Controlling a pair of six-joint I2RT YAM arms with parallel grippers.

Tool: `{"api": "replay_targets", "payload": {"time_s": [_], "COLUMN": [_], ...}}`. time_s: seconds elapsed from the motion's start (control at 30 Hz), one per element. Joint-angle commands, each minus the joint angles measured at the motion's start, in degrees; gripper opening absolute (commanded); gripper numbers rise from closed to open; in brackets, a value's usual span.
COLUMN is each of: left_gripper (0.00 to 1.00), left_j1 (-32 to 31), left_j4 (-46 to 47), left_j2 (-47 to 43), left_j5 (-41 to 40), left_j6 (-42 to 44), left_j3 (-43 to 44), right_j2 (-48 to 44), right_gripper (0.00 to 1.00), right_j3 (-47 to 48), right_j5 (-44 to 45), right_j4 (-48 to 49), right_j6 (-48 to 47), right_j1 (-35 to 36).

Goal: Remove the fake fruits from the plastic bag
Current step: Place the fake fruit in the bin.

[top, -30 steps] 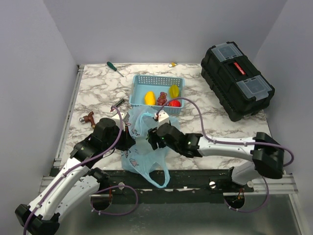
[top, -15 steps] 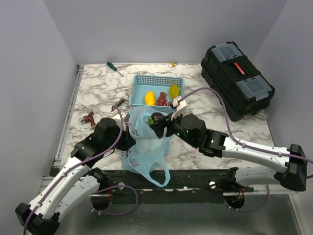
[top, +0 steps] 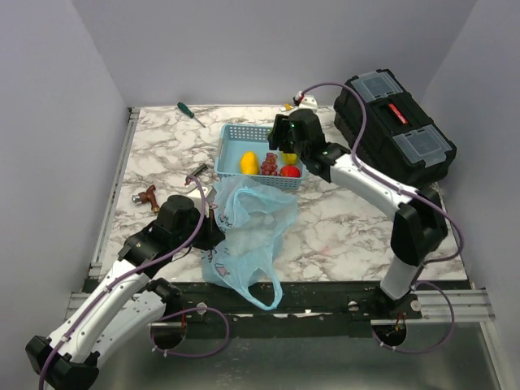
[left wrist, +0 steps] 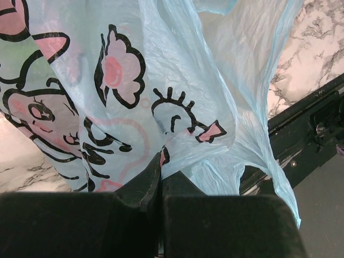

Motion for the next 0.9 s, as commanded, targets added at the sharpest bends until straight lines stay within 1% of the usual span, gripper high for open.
{"api": "replay_targets", "payload": {"time_s": [0.0, 0.07, 0.23, 0.27, 0.37, 0.5, 0.67, 0.7, 0.87], "left_gripper": [0.00, 0.00, 0.00, 0.00, 0.00, 0.00, 0.00, 0.00, 0.00], "left_j1": [-0.3, -0.3, -0.3, -0.3, -0.3, -0.3, -0.4, -0.4, -0.4], "left_j4": [0.0, 0.0, 0.3, 0.3, 0.3, 0.3, 0.5, 0.4, 0.5], "left_j2": [-0.4, -0.6, -1.4, -1.3, -1.3, -1.5, -1.9, -1.8, -1.6], "left_j5": [-1.4, -1.5, -1.6, -1.5, -1.4, -1.4, -1.4, -1.4, -1.2], "left_j6": [-0.3, -0.3, -0.3, -0.3, -0.3, -0.3, -0.3, -0.3, -0.3], "left_j3": [0.2, 0.2, 0.1, 0.1, 0.1, 0.1, -0.1, 0.0, 0.0], "right_j2": [9.0, 13.7, 21.6, 23.1, 26.4, 27.8, 26.3, 25.8, 21.0], "right_gripper": [0.01, 0.01, 0.01, 0.02, 0.10, 0.27, 0.65, 0.69, 0.80], "right_j3": [9.9, 14.3, 20.3, 22.0, 25.5, 25.7, 22.6, 22.4, 19.5], "right_j5": [-1.7, -0.6, -0.8, -1.4, -2.0, -1.9, -2.6, -2.6, -2.4], "right_j4": [-8.4, -10.9, -11.3, -12.3, -14.9, -16.4, -15.4, -15.5, -15.6], "right_j6": [1.9, 2.7, 2.2, 1.7, 1.1, 1.0, 0.3, 0.0, -0.8], "right_j1": [-1.8, -2.6, -3.5, -3.5, -3.5, -3.5, -3.5, -3.5, -3.5]}}
